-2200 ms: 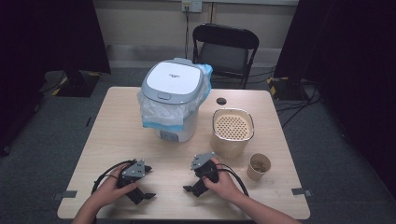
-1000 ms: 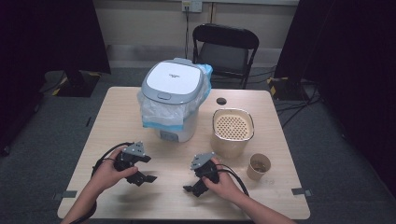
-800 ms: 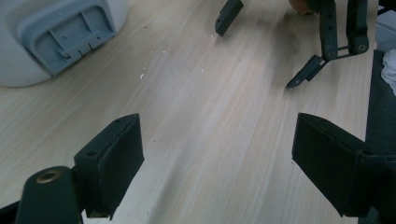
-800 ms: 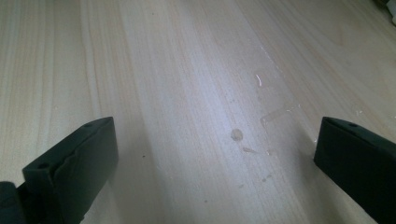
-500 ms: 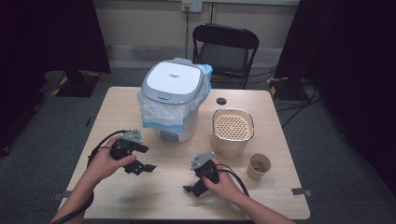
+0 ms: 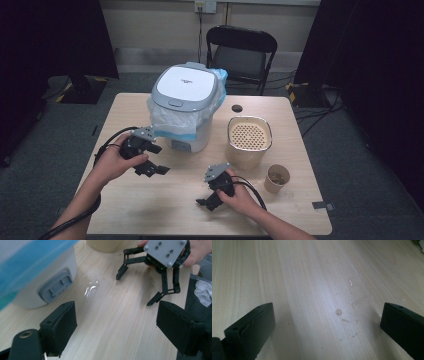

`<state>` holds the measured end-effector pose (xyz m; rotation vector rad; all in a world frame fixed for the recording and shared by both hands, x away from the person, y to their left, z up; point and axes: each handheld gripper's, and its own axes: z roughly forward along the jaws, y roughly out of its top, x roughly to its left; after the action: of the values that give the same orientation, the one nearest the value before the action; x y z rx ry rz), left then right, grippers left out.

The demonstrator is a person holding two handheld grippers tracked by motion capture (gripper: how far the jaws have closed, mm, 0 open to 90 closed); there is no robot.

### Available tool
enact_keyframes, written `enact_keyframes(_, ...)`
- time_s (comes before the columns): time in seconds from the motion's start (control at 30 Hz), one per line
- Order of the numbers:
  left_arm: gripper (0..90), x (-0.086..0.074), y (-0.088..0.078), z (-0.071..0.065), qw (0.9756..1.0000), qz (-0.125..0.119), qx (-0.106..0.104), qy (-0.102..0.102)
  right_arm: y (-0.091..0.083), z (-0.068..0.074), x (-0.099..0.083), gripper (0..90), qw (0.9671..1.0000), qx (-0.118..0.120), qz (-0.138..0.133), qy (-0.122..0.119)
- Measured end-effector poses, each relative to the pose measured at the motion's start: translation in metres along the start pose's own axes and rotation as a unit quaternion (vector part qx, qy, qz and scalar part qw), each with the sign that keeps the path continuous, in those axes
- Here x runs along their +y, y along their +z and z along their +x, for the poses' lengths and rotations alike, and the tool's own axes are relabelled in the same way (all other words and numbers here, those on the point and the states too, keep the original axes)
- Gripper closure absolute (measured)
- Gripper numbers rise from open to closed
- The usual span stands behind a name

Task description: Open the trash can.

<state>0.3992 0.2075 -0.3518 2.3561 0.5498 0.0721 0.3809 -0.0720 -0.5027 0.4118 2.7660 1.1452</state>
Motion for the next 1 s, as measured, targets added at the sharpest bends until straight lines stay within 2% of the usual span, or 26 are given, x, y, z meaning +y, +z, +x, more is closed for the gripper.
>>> enact_keyframes(0.13,16.3,0.008,-0.003,-0.002,1.0000,-0.004,-0.001,-0.002,0.000,0.000,0.000,0.0,1.0000,0.000,0.000,0.000)
enact_keyframes(0.17,16.3,0.010,-0.004,-0.001,1.0000,0.004,-0.002,0.008,0.000,0.000,0.000,0.0,1.0000,0.000,0.000,0.000)
enact_keyframes(0.23,16.3,0.013,-0.005,-0.001,0.9999,-0.002,-0.007,0.007,0.000,0.000,0.000,0.0,1.0000,0.000,0.000,0.000)
enact_keyframes(0.27,16.3,0.014,-0.006,-0.001,1.0000,-0.001,-0.006,0.001,0.000,0.000,0.000,0.0,1.0000,0.000,0.000,0.000)
enact_keyframes(0.37,16.3,0.018,-0.010,-0.001,1.0000,0.001,-0.003,0.002,0.000,0.000,0.000,0.0,1.0000,0.000,0.000,-0.001)
enact_keyframes(0.53,16.3,0.030,-0.021,0.000,0.9999,-0.011,-0.001,0.005,0.000,0.000,0.000,0.0,1.0000,0.001,0.000,0.000)
enact_keyframes(0.9,16.3,0.048,-0.031,0.003,0.9997,-0.022,-0.001,0.008,0.000,0.000,0.000,0.0,1.0000,0.001,0.001,0.001)
enact_keyframes(0.93,16.3,0.050,-0.032,0.005,0.9997,-0.017,-0.005,0.017,0.000,0.000,0.000,0.0,1.0000,0.001,0.001,0.001)
enact_keyframes(1.0,16.3,0.053,-0.033,0.005,0.9997,-0.019,-0.005,0.012,0.000,0.000,0.000,0.0,1.0000,0.001,0.000,0.001)
